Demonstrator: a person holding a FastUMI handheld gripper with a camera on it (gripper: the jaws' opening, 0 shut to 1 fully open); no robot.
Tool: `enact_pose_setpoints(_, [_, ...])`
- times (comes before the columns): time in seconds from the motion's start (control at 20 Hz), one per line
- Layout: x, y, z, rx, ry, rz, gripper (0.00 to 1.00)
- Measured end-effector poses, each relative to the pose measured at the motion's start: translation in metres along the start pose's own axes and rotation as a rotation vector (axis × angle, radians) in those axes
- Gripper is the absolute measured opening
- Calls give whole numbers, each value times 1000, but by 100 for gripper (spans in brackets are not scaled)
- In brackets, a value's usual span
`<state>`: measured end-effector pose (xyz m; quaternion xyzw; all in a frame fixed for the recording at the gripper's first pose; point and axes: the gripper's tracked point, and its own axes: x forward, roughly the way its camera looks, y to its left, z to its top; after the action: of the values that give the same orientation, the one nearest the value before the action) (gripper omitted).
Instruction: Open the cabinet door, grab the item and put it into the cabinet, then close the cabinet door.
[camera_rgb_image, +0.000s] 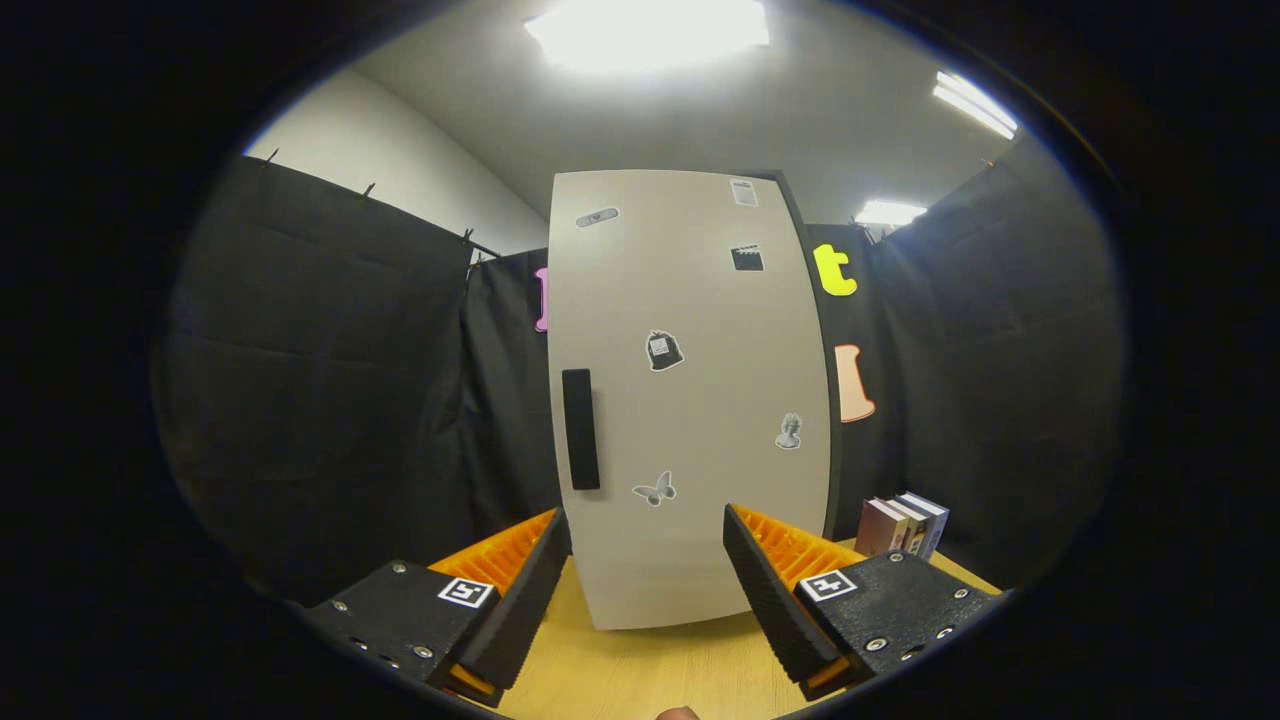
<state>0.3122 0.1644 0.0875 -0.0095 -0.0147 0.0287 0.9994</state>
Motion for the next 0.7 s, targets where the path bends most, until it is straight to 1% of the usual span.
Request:
enact_pose_setpoints(0.15, [-8,-9,-5,0,2,-15,95])
enact_pose_setpoints(0.7, [-17,-36,-12,30,3,-55,95])
